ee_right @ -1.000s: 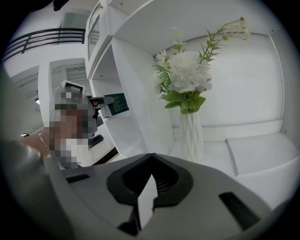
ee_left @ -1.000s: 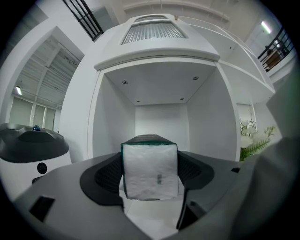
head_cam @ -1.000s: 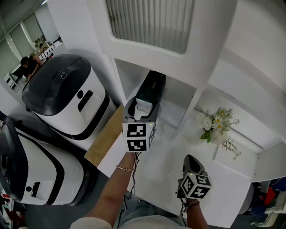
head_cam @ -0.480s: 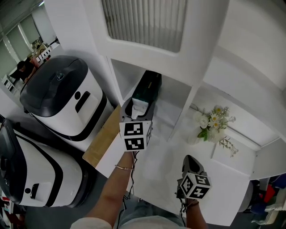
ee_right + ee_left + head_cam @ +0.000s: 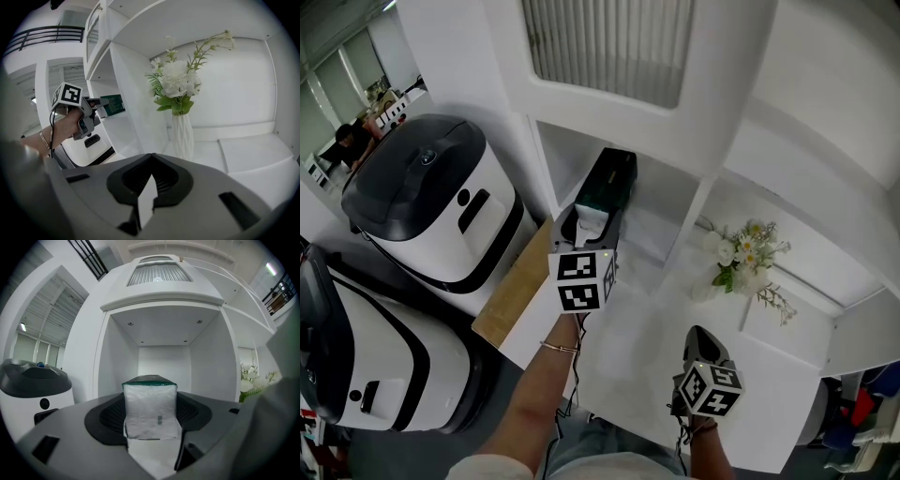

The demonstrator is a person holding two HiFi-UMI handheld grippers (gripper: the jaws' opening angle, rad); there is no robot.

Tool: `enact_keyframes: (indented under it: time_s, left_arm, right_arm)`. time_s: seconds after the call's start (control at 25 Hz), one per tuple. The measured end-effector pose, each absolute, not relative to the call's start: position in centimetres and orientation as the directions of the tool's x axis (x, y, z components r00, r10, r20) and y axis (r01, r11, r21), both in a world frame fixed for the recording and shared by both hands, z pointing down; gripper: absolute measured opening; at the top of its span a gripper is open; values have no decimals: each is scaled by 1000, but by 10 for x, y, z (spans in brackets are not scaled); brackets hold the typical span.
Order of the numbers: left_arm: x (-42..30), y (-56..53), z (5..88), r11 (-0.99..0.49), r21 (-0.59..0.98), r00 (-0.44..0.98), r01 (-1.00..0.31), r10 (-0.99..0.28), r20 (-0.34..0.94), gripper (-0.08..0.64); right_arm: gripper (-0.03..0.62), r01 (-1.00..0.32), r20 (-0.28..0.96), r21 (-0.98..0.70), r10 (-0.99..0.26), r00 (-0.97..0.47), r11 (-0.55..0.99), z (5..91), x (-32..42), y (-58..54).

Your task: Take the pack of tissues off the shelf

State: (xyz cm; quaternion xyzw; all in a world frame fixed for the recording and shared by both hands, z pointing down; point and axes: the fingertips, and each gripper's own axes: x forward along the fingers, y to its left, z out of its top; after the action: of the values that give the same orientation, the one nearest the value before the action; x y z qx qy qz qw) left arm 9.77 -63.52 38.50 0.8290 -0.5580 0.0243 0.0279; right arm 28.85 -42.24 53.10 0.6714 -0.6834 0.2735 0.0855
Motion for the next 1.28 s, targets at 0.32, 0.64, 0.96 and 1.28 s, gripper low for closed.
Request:
enact_keyframes:
  time_s: [0.32,0.64,0.96,1.28]
  left_arm:
    - [82,-618,379,-373,38,374,-927,-926,49,311]
    - [62,-584,362,-371,31,372,-928,-928,23,311]
    - [41,-533,351,-387,25,388,-922,-922,15,311]
    - [32,-478,348,-424,19,424,-906,-906,18,311]
  right_arm:
    - [6,-969,478,-241,-876,-68,-57,525,291,-413]
    - [6,-972,448,-232,-890,-82,-27,511,273,-401]
    - [6,-972,414,-232,-907,-72,-28,495,257,-376]
    - [6,-970,348,-228,-938,0,-85,469,263,-351]
